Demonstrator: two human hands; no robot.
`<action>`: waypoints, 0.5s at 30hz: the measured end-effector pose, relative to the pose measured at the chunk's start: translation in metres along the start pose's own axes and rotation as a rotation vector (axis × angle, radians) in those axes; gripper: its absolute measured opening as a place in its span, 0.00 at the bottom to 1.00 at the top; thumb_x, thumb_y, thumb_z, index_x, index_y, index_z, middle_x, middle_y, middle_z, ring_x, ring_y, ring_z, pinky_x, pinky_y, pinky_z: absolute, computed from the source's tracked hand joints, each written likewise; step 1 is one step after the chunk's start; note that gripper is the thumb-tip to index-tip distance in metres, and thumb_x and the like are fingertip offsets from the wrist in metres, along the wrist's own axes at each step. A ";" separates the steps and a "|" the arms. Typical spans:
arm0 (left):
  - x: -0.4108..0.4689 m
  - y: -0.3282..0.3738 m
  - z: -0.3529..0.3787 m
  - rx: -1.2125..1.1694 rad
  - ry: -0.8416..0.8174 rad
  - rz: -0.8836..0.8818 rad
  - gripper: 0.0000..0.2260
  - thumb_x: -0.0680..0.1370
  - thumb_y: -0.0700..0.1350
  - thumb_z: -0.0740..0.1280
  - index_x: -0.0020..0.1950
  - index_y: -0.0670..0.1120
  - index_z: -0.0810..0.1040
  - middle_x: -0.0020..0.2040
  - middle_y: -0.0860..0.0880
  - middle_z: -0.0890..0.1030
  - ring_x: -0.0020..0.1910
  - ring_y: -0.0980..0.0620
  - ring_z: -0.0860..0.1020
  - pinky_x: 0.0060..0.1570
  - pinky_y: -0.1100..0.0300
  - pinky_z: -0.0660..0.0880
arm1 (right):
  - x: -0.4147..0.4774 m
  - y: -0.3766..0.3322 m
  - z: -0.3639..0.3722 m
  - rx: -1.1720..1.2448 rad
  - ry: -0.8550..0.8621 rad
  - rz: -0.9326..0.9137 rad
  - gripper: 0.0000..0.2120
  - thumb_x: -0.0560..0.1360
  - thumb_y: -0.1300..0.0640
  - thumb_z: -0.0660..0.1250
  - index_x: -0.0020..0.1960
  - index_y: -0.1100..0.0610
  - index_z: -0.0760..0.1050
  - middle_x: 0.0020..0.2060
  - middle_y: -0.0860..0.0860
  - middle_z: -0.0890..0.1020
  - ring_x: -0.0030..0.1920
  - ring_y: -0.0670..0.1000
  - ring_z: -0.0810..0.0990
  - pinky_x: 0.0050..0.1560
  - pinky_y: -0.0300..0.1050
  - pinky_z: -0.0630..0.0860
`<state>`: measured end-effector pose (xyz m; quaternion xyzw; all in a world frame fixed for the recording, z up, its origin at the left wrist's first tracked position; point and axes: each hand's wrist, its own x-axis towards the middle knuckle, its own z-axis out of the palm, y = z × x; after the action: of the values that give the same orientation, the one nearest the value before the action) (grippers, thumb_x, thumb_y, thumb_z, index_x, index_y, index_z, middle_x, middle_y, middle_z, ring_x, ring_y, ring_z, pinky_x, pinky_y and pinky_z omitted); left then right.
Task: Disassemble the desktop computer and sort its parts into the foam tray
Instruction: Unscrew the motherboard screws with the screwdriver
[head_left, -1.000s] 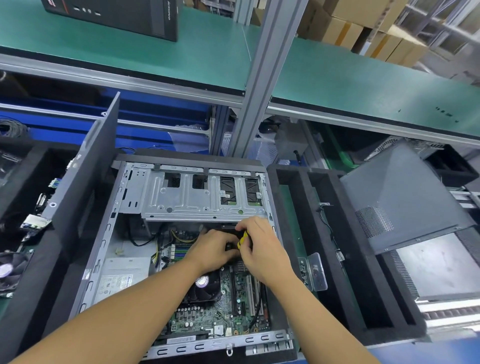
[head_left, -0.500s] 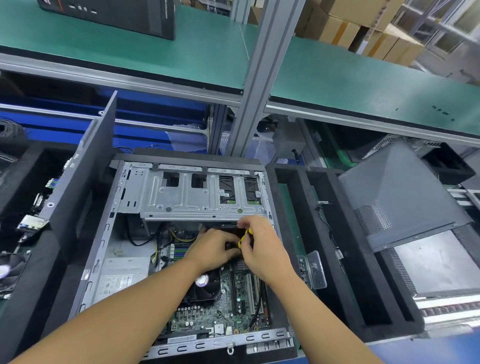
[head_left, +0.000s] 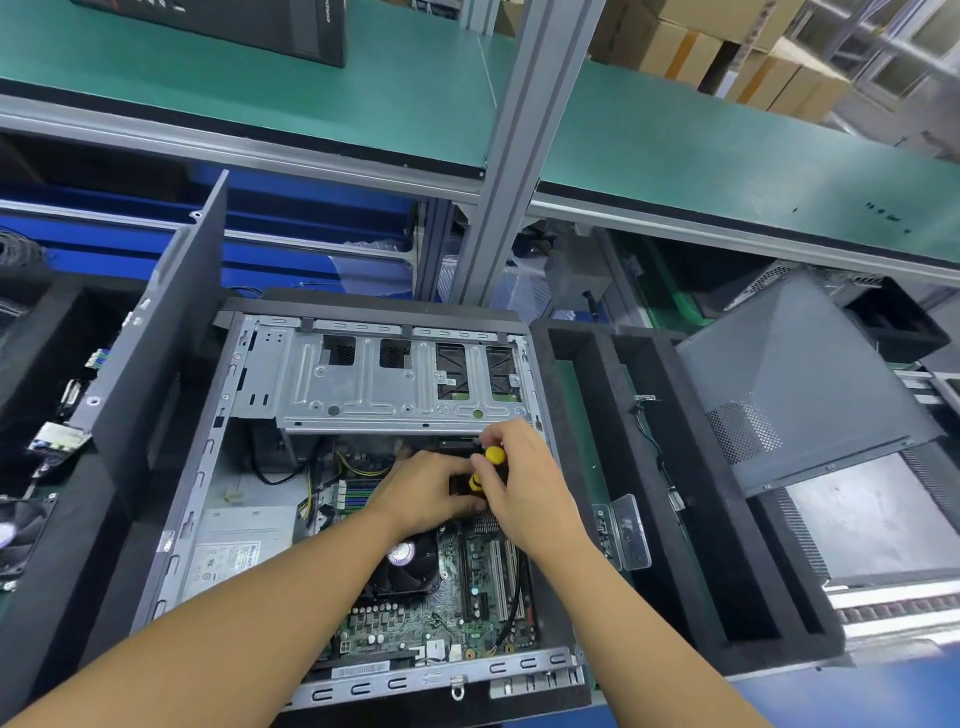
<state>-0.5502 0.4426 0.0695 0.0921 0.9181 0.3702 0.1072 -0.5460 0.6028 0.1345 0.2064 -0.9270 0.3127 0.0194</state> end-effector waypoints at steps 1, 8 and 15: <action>0.000 0.000 -0.001 -0.012 -0.010 0.004 0.11 0.72 0.60 0.68 0.53 0.63 0.78 0.34 0.63 0.77 0.44 0.54 0.79 0.67 0.37 0.63 | 0.000 0.000 0.000 0.006 0.006 -0.012 0.06 0.79 0.56 0.64 0.54 0.51 0.70 0.48 0.42 0.71 0.51 0.43 0.70 0.49 0.38 0.69; 0.003 -0.003 0.001 -0.025 0.025 -0.023 0.06 0.72 0.55 0.71 0.36 0.64 0.77 0.26 0.65 0.75 0.28 0.64 0.71 0.63 0.38 0.69 | -0.001 0.000 -0.001 -0.012 -0.024 0.008 0.11 0.77 0.57 0.62 0.57 0.47 0.69 0.51 0.41 0.70 0.53 0.40 0.70 0.51 0.41 0.73; 0.003 -0.001 0.000 0.004 0.013 -0.051 0.08 0.70 0.60 0.71 0.43 0.58 0.79 0.33 0.64 0.77 0.41 0.58 0.77 0.68 0.39 0.63 | -0.001 -0.004 -0.001 -0.037 -0.036 0.038 0.08 0.79 0.46 0.64 0.53 0.44 0.65 0.47 0.39 0.68 0.45 0.41 0.70 0.41 0.39 0.71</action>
<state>-0.5535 0.4427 0.0678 0.0662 0.9216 0.3662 0.1103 -0.5442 0.6012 0.1376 0.1942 -0.9365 0.2919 0.0005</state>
